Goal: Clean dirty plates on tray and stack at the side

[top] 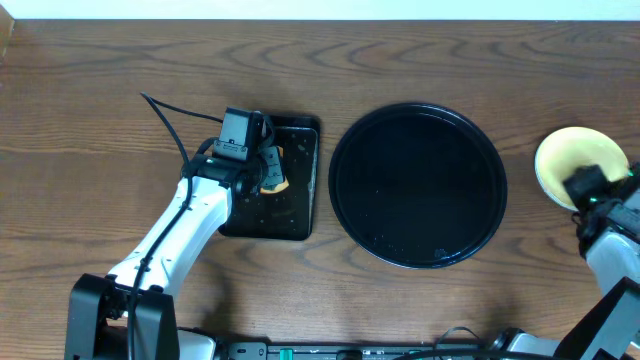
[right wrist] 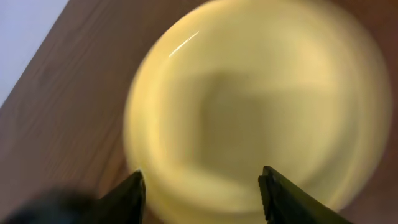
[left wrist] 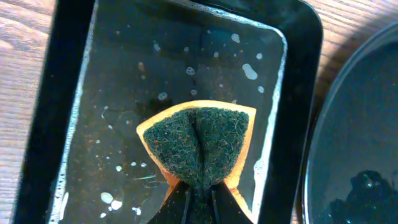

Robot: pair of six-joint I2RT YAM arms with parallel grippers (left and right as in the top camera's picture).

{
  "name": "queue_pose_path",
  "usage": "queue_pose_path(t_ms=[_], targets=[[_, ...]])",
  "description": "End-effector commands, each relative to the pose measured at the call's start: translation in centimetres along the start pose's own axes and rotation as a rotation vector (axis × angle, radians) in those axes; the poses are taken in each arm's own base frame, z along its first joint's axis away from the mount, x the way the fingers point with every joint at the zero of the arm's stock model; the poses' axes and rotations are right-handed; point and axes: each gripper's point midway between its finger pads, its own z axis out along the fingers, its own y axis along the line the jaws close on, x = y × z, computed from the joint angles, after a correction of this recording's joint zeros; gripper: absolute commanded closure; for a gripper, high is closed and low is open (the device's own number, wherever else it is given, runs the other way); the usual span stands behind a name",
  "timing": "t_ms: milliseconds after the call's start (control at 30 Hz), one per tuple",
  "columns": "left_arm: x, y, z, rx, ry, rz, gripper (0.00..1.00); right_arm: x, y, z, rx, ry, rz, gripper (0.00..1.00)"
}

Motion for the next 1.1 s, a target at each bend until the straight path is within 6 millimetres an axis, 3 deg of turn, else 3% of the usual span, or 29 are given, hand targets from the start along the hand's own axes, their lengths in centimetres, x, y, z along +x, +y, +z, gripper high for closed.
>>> queue_pose_path(t_ms=[0, 133, 233, 333, 400, 500, 700, 800, 900, 1067], targets=[[-0.1, 1.8, 0.2, -0.089, -0.018, 0.01, 0.91, 2.9, 4.6, -0.2, -0.16, 0.094, -0.181, 0.42], [-0.5, 2.7, 0.1, -0.146, -0.042, 0.015, 0.91, 6.3, 7.2, -0.3, -0.204, 0.173, -0.322, 0.4], [-0.4, 2.8, 0.1, -0.149, -0.036, 0.014, 0.91, 7.7, 8.1, -0.4, -0.215, 0.203, -0.356, 0.4], [-0.5, 2.7, 0.1, -0.146, -0.04, 0.024, 0.62, 8.5, 9.1, -0.9, -0.236, 0.218, -0.391, 0.38], [-0.7, 2.5, 0.1, -0.135, -0.043, 0.101, 0.5, 9.2, 9.8, -1.6, -0.253, 0.232, -0.441, 0.37], [-1.1, 2.2, 0.0, -0.128, -0.051, 0.179, 0.43, 9.9, 10.6, -2.9, -0.255, 0.259, -0.495, 0.32], [-1.0, 1.9, -1.3, -0.119, -0.031, 0.181, 0.41, 10.9, 11.2, -5.9, -0.167, 0.359, -0.656, 0.24], [0.2, 2.4, -2.3, -0.137, 0.021, 0.179, 0.37, 11.9, 10.8, -7.6, -0.115, 0.45, -0.738, 0.16], [2.5, 3.3, -3.5, -0.169, 0.105, 0.144, 0.32, 12.9, 10.0, -9.1, -0.069, 0.538, -0.777, 0.01], [6.6, 5.0, -5.9, -0.234, 0.251, 0.068, 0.33, 14.5, 8.3, -10.3, -0.026, 0.629, -0.78, 0.01]])
